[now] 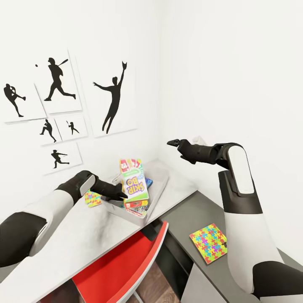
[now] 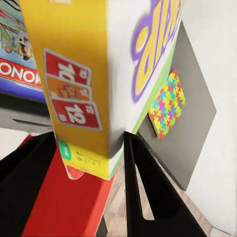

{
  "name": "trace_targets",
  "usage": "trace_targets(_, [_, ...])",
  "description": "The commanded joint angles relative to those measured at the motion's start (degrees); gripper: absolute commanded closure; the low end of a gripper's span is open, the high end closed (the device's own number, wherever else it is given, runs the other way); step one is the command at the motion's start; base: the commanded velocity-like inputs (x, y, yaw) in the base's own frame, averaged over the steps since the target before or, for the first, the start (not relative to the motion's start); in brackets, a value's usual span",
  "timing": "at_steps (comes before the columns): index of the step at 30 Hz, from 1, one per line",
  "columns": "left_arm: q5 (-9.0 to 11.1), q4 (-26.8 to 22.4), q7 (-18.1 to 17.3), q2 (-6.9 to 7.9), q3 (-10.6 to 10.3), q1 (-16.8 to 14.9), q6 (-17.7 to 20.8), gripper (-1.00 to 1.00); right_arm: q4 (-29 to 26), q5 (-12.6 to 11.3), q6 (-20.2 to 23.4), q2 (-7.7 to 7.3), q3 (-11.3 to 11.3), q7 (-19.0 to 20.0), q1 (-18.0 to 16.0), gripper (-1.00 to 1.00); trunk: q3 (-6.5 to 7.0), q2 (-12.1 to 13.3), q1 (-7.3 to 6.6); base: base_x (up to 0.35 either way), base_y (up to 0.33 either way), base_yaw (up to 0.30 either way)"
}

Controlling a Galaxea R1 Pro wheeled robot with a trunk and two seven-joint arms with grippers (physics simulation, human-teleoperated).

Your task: Put all the toys in the child's room - the three board games (two on the bed and one on the table), the two jigsaw puzzles on the table, and the tennis ball on the table - inside the toy box on the table in the child's room.

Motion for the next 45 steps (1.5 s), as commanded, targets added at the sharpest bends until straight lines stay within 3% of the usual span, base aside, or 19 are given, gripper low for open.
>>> trace_targets(1, [-0.22, 0.02, -0.61, 0.05, -0.16, -0.34, 0.17, 1.0, -0.05, -0.52, 0.1, 0.02, -0.02, -0.6, -0.07, -1.0, -0.14, -0.13, 0.04, 0.0, 0.0, 0.0])
trace_targets(7, [0.31, 0.18, -1.02, 0.06, 0.56, -2.41, 0.41, 1.0, -0.13, -0.55, 0.07, 0.1, -0.02, -0.6, -0.07, -1.0, -0.14, -0.13, 0.04, 0.0, 0.0, 0.0])
trace_targets(11, [0.39, 0.2, -1.07, -0.04, 1.77, -2.69, 0.41, 1.0, -0.14, -0.58, 0.06, 0.11, -0.02, -0.6, -0.07, -1.0, -0.14, -0.13, 0.04, 0.0, 0.0, 0.0])
trace_targets(18, [0.66, 0.2, -1.43, 0.24, 2.07, -2.75, 0.41, 1.0, -0.11, -0.59, 0.06, 0.11, -0.02, -0.6, -0.06, -1.0, -0.14, -0.13, 0.04, 0.0, 0.0, 0.0])
trace_targets(24, [1.13, 2.81, -6.11, 0.38, 2.38, -2.75, 0.41, 1.0, -0.06, -0.49, 0.06, 0.34, -0.02, -0.6, -0.06, -1.0, -0.14, -0.13, 0.04, 0.0, 0.0, 0.0])
trace_targets(28, [1.27, 4.4, -7.29, 0.4, 2.81, -2.75, 0.41, 1.0, -0.07, -0.5, 0.06, 0.48, 0.03, -0.6, -0.06, -1.0, -0.14, -0.13, 0.04, 0.0, 0.0, 0.0])
trace_targets(45, [1.02, 5.12, -6.82, 0.32, 3.18, -2.75, 0.39, 1.0, -0.1, -0.29, 0.06, 1.11, 0.79, -0.6, 0.0, -1.0, -0.14, -0.13, 0.04, 0.0, 0.0, 0.0])
